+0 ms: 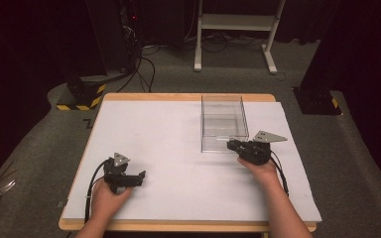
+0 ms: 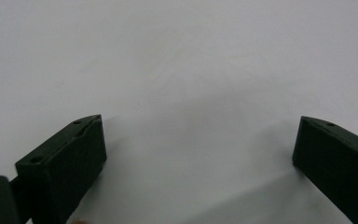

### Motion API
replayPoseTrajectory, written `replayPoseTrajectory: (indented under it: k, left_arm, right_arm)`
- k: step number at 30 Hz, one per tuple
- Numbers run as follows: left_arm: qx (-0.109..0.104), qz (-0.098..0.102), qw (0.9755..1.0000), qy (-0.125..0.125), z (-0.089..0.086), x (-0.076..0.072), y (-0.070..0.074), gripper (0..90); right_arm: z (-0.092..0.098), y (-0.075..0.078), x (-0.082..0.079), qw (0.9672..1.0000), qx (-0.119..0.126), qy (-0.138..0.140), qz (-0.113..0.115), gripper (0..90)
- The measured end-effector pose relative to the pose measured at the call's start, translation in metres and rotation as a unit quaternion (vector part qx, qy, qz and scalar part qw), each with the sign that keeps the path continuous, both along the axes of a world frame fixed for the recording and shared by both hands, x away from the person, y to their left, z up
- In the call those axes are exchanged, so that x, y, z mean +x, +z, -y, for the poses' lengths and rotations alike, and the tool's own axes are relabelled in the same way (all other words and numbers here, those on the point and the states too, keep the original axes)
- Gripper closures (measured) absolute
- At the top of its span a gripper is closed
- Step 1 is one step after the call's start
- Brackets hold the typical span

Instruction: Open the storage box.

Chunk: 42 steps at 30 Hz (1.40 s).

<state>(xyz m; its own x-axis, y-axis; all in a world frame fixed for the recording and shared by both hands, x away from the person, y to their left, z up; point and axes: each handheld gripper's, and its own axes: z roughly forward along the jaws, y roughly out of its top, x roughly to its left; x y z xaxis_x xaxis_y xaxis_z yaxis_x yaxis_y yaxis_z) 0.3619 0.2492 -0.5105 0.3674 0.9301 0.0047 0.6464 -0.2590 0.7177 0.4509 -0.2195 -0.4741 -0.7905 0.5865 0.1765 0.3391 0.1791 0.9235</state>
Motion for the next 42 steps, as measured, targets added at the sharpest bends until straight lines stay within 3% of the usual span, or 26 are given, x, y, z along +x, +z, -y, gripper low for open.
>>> replayPoseTrajectory:
  k: [14,42]
  left_arm:
    - [0.000,0.000,1.0000,0.000,0.000,0.000,0.000,2.9]
    - [0.000,0.000,1.0000,0.000,0.000,0.000,0.000,2.8]
  right_arm:
    - [0.007,0.000,-0.003,0.9999,0.002,0.010,-0.003,80.0]
    - [0.015,-0.001,-0.032,0.9995,0.009,0.029,-0.001,82.4]
